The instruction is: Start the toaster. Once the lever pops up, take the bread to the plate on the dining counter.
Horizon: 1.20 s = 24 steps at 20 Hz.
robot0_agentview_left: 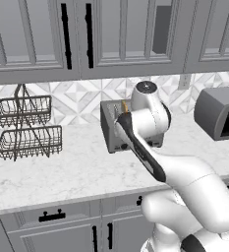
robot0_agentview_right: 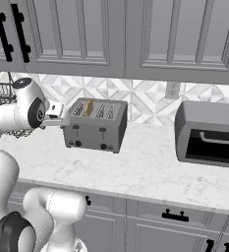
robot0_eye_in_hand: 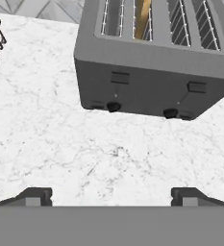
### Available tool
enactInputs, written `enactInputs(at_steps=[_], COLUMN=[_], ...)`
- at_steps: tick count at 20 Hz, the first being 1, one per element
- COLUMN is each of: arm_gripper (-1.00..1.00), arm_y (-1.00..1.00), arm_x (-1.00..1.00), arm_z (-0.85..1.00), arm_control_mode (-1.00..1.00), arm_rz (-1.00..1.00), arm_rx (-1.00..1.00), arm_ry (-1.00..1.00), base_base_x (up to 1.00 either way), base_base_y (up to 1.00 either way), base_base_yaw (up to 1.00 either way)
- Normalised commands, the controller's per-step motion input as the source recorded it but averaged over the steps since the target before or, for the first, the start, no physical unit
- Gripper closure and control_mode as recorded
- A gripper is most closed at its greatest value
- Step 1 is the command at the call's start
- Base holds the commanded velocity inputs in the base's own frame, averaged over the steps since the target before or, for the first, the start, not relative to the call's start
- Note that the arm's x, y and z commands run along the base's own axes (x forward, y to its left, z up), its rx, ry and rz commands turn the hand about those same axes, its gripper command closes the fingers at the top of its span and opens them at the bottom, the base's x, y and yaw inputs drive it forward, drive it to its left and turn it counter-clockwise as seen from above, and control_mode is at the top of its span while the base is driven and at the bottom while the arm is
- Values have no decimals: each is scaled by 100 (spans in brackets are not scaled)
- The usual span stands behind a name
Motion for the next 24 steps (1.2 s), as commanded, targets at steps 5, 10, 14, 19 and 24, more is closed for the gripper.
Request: enactInputs(at_steps=[5, 10, 14, 19, 24], arm_gripper=[-100, -100, -100, -100, -100], arm_y=[0, 1, 11, 23, 24], arm_x=[32, 42, 44, 47, 41], arm_z=[-20, 0, 0, -6, -24], arm_control_mode=[-100, -100, -100, -100, -100], arm_rz=[-1, 0, 0, 0, 0], arm_rx=[-1, 4, 7, 3, 0], arm_ry=[-15, 3, 13, 10, 0], base_base_x=[0, 0, 0, 0, 0], base_base_y=[0, 0, 0, 0, 0], base_base_yaw=[0, 0, 0, 0, 0])
